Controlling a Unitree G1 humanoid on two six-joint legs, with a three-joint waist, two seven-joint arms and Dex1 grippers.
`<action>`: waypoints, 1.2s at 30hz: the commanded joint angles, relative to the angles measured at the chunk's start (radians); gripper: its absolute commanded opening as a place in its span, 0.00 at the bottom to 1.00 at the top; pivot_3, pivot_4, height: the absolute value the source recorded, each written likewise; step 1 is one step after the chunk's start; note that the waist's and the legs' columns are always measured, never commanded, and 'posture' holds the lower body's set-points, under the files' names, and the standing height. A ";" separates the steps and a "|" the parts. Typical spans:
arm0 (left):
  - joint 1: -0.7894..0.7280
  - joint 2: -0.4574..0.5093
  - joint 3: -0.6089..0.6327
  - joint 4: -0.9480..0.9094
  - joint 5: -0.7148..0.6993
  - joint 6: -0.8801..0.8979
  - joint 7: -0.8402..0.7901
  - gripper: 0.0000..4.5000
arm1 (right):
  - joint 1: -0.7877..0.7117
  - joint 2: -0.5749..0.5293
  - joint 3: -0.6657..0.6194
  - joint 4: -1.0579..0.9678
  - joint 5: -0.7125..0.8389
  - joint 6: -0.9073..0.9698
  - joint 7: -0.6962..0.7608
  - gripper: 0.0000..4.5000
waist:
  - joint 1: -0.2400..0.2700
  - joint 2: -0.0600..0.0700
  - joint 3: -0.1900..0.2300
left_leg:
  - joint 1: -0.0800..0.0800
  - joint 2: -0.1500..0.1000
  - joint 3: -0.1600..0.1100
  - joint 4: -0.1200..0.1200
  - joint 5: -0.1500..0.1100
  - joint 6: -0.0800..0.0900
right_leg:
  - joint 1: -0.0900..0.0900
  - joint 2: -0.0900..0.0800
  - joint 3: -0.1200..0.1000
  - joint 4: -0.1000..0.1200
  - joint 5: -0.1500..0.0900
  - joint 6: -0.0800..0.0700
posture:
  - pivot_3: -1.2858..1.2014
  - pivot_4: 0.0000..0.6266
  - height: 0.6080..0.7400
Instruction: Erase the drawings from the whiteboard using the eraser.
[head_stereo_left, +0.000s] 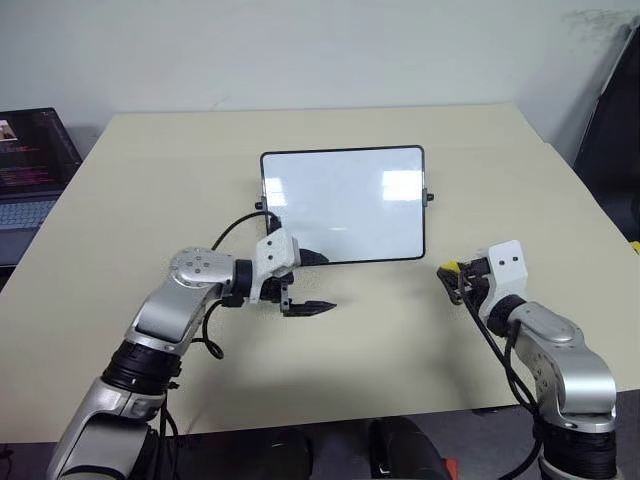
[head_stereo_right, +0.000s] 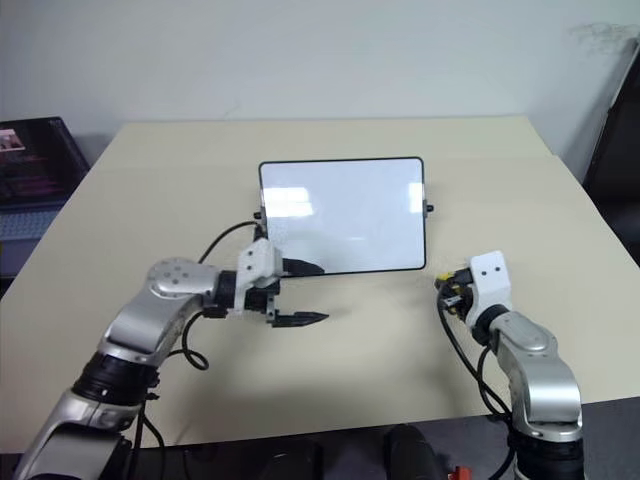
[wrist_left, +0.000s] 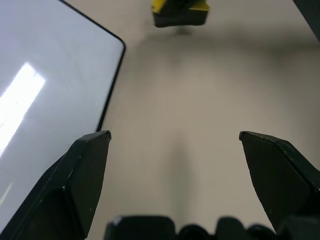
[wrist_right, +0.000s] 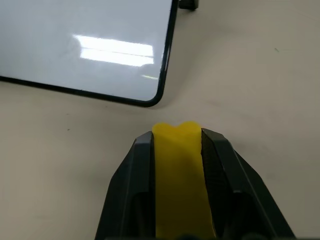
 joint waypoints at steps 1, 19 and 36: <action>-0.055 -0.035 -0.026 0.007 0.008 -0.039 -0.028 1.00 | -0.022 0.012 -0.040 0.014 0.015 0.007 -0.055 0.21 | 0.001 0.000 0.000 | 0.000 0.000 0.000 0.000 0.000 0.000 | 0.000 0.000 0.000 0.000 0.000 0.000 | 0.52 0.24 1.00; -0.077 -0.067 -0.026 -0.029 0.005 0.028 -0.013 1.00 | -0.096 0.032 -0.154 0.169 0.108 -0.033 -0.145 0.21 | -0.007 0.000 0.000 | 0.000 0.000 0.001 0.001 0.000 0.000 | 0.000 0.001 0.001 0.002 0.000 0.000 | 0.52 0.24 1.00; 0.193 -0.101 0.261 -0.173 -0.049 0.180 0.377 1.00 | -0.076 -0.076 -0.180 0.193 0.210 -0.282 -0.012 0.99 | -0.006 0.000 0.000 | 0.000 0.001 0.001 0.002 0.000 0.001 | 0.000 -0.001 0.001 0.002 0.000 0.000 | 0.52 0.24 1.00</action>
